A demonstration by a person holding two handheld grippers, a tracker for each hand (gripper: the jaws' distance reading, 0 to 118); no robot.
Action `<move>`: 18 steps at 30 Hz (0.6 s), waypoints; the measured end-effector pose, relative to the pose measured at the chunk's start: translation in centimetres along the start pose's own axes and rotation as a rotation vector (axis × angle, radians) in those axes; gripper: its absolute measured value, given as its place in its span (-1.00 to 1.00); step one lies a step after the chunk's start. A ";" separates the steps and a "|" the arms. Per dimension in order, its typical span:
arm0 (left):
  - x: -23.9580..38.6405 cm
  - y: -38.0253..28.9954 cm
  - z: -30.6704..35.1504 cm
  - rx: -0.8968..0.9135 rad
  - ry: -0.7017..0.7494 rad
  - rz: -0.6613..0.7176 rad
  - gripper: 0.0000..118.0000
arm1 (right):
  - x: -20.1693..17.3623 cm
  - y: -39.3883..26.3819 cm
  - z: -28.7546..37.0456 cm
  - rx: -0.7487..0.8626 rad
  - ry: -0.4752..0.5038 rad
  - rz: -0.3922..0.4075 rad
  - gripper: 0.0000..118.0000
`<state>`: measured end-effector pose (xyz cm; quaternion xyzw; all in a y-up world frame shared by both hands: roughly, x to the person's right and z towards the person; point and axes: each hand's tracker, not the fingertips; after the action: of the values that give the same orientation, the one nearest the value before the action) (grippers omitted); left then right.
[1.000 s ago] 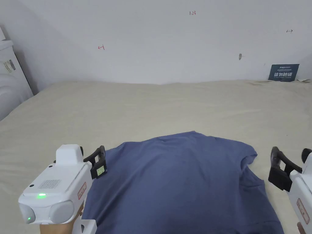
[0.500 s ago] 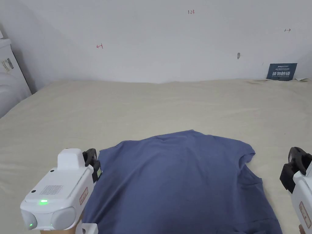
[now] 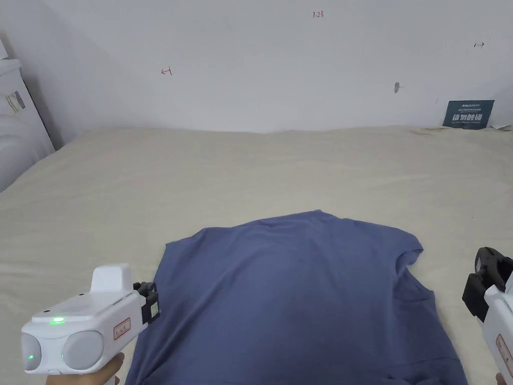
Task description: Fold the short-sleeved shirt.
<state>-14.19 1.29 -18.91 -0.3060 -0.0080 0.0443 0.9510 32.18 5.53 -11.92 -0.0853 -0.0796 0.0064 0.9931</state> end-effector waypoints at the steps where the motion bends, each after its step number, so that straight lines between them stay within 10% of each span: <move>1: -0.4 -0.5 -0.3 -0.052 0.001 0.004 -1.00 | 0.0 -0.1 -0.1 -0.006 0.001 0.001 -1.00; 8: -2.6 -4.7 -3.1 -0.306 0.006 0.025 -0.95 | 0.7 -1.8 -1.0 -0.049 0.013 0.004 -1.00; 14: -3.3 -7.8 -3.8 -0.407 0.017 0.070 0.12 | 0.9 -3.0 -1.4 -0.088 0.023 0.009 -1.00; 18: -3.9 -9.3 -4.3 -0.426 0.059 0.053 0.23 | 1.0 -3.9 -1.4 -0.114 0.028 0.013 -1.00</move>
<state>-17.14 -9.09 -16.88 -0.5012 0.0184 0.0575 0.8632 33.34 1.47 -12.45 -0.1422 -0.0656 0.0073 0.9876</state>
